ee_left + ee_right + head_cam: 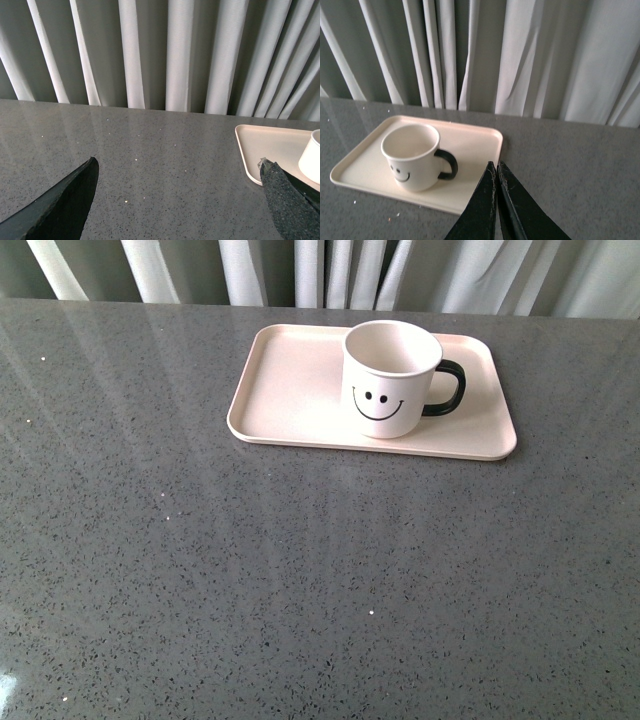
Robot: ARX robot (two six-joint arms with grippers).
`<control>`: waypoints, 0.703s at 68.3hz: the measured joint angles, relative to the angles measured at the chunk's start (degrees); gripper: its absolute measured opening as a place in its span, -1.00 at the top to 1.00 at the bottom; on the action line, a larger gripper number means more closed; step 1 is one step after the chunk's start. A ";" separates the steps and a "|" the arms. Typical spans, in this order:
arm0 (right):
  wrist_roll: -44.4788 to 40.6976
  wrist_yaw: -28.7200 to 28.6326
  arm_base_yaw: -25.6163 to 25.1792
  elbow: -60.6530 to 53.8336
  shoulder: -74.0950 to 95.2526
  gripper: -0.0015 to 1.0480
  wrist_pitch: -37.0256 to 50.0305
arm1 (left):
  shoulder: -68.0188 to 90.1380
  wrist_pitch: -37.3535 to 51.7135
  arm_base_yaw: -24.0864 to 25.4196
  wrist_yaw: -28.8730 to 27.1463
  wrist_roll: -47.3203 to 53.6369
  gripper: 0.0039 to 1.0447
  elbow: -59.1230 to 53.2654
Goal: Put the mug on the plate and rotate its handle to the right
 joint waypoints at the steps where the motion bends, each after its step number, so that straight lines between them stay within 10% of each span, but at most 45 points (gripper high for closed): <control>1: 0.00 -0.04 0.00 -0.26 -0.37 0.97 -0.26 | 0.00 0.00 0.00 0.00 0.00 -0.83 0.00; 48: 0.00 -0.13 0.00 -5.62 -31.80 0.97 -25.05 | 0.00 0.00 0.00 0.00 0.00 -0.83 0.00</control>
